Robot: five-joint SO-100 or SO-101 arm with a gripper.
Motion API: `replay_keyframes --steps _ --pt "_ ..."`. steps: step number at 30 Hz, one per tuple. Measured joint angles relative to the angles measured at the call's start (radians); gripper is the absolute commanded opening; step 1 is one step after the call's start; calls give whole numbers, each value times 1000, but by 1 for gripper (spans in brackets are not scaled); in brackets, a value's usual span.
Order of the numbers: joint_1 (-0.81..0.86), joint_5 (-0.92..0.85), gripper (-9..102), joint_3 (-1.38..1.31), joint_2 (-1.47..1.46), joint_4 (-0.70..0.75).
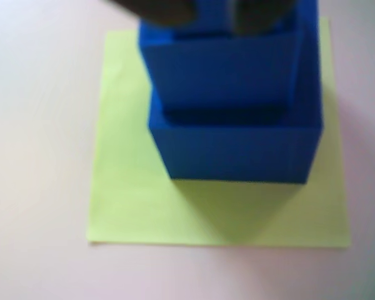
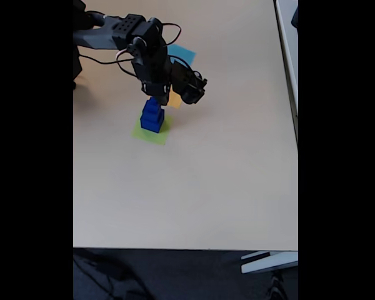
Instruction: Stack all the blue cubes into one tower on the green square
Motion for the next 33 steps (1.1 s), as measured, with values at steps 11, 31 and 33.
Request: replay_keyframes --steps 11,31,33 --pt "3 0 0 0 -17 0" --pt "18 0 0 0 -23 14" --pt "17 0 0 0 -23 20"
